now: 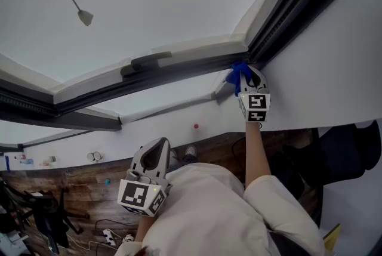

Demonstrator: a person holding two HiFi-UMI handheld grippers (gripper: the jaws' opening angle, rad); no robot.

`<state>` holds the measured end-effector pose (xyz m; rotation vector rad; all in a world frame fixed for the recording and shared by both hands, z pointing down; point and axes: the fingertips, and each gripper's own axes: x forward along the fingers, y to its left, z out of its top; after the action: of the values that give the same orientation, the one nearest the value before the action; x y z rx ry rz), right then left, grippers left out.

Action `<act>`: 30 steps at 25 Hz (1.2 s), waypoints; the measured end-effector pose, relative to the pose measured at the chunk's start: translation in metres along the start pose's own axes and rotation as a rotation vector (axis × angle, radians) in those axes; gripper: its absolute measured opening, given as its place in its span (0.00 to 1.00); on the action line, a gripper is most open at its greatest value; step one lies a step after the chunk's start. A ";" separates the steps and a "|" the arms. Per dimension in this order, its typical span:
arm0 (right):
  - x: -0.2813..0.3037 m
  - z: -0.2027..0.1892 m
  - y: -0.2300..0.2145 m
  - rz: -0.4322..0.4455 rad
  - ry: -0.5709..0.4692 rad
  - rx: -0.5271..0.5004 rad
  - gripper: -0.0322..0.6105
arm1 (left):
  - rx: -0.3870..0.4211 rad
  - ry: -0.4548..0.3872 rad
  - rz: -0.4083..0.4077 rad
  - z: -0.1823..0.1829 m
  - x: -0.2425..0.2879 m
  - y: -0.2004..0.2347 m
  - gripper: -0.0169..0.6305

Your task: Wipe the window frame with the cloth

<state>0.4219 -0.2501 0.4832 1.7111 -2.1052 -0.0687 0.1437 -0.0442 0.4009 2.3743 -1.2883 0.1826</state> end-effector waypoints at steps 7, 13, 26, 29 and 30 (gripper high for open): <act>-0.070 0.058 0.106 0.372 -0.197 0.144 0.12 | 0.015 -0.085 0.084 0.026 -0.005 0.058 0.04; -0.140 0.055 0.173 0.490 -0.140 0.181 0.12 | 0.024 -0.057 0.153 0.016 -0.042 0.098 0.04; -0.174 0.081 0.257 0.369 -0.077 0.166 0.12 | 0.099 -0.017 -0.071 0.026 -0.086 0.121 0.04; -0.184 0.081 0.285 0.352 -0.046 0.158 0.12 | 0.127 0.008 -0.098 0.021 -0.103 0.135 0.04; -0.186 0.081 0.294 0.345 -0.041 0.160 0.12 | 0.132 0.016 -0.107 0.019 -0.108 0.139 0.04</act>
<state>0.1497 -0.0223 0.4431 1.4129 -2.4628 0.1721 -0.0333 -0.0359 0.3926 2.5406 -1.1713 0.2605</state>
